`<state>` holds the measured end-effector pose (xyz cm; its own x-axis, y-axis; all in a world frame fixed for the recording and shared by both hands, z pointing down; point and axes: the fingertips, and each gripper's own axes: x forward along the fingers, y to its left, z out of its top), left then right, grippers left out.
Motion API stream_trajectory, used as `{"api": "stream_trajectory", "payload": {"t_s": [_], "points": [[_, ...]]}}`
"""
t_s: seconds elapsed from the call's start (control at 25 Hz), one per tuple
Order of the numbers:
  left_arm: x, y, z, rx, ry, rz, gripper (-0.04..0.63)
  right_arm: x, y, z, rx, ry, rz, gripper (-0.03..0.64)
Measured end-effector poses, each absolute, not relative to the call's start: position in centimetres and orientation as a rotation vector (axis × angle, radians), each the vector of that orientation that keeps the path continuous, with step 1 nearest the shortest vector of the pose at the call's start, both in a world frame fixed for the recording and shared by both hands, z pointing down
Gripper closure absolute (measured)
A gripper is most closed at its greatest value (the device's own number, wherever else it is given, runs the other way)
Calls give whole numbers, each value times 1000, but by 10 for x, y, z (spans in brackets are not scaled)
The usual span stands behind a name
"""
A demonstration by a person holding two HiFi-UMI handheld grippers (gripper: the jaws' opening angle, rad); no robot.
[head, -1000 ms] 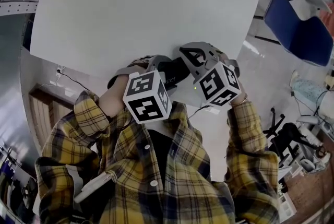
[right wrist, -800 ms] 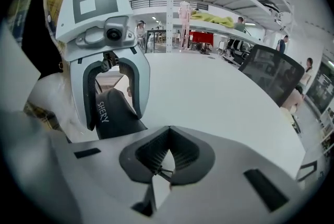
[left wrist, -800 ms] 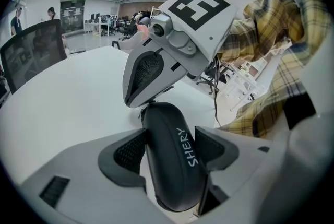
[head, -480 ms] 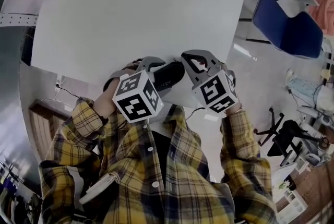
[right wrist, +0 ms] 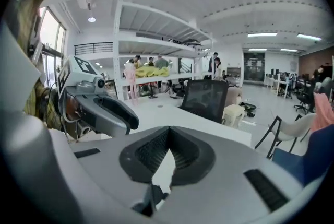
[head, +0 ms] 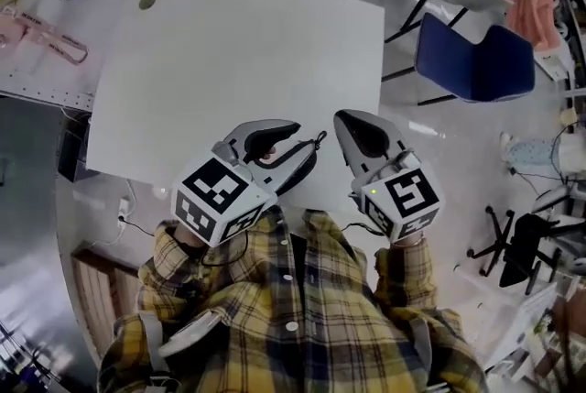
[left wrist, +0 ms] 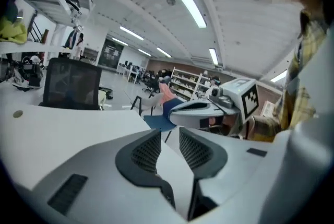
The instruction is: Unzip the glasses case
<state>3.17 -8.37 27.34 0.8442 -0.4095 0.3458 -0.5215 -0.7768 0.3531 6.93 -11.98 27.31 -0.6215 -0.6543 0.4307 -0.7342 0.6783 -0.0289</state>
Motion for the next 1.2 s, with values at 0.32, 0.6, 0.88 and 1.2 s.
{"api": "stream_trajectory", "payload": {"t_s": [0.32,0.6,0.88,1.2], "points": [[26,-78,178,2713,-896,127,588,68,-97,172,1303,-2672,229,618],[31,-63,166,2714,-880,51,588,65,-77,161,1315,-2716,242,618],[31,-64,167,2706,-901,64,588,66,-75,170,1288,-2704,265,618],[28,-67,169,2700,-896,66,588,64,-77,178,1279,-2675,270,618]]}}
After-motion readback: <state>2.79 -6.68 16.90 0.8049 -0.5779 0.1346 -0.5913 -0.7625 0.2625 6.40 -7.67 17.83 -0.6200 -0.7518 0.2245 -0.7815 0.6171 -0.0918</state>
